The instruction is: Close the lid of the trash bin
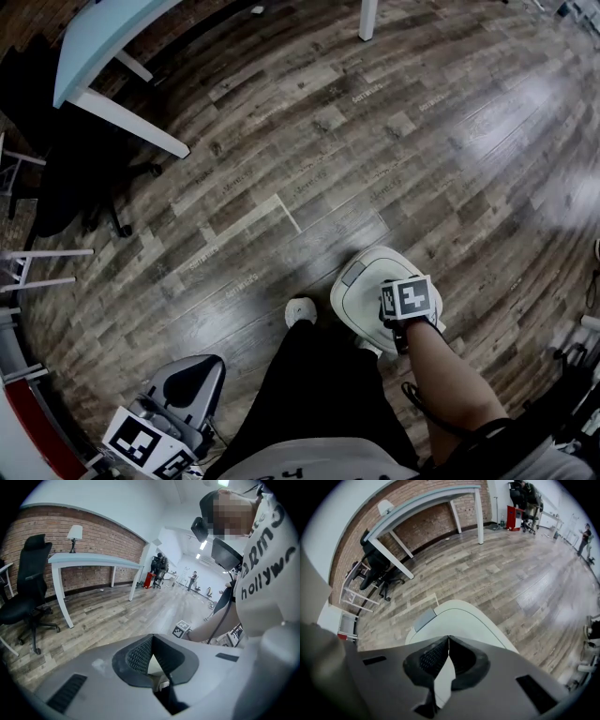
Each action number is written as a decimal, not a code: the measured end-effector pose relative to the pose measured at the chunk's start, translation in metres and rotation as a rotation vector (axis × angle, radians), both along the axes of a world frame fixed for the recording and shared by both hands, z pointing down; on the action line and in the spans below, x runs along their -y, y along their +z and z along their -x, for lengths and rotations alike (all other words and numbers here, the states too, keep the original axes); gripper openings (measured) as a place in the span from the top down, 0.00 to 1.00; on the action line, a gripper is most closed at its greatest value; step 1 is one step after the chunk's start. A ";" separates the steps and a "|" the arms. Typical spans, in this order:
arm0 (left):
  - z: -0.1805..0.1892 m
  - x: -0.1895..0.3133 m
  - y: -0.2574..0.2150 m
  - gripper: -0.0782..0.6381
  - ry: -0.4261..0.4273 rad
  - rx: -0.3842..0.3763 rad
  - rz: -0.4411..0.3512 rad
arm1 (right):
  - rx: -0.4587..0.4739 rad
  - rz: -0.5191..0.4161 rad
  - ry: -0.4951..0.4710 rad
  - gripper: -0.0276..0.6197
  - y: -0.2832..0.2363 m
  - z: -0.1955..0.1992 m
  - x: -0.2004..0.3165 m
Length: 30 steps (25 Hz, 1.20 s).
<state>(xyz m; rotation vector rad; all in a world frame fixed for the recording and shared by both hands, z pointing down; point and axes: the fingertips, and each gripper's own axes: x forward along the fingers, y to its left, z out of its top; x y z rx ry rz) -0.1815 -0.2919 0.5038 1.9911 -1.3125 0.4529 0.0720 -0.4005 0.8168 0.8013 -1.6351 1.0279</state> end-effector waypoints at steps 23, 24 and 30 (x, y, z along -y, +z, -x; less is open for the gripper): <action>-0.233 0.034 -0.180 0.88 0.212 -0.285 -0.404 | 0.736 -0.772 0.063 0.94 -0.495 -0.121 -0.019; -0.235 0.031 -0.183 0.88 0.236 -0.275 -0.410 | 0.732 -0.797 0.065 0.94 -0.505 -0.124 -0.026; -0.222 0.017 -0.199 0.88 0.299 -0.260 -0.451 | 0.701 -0.847 0.070 0.94 -0.520 -0.126 -0.081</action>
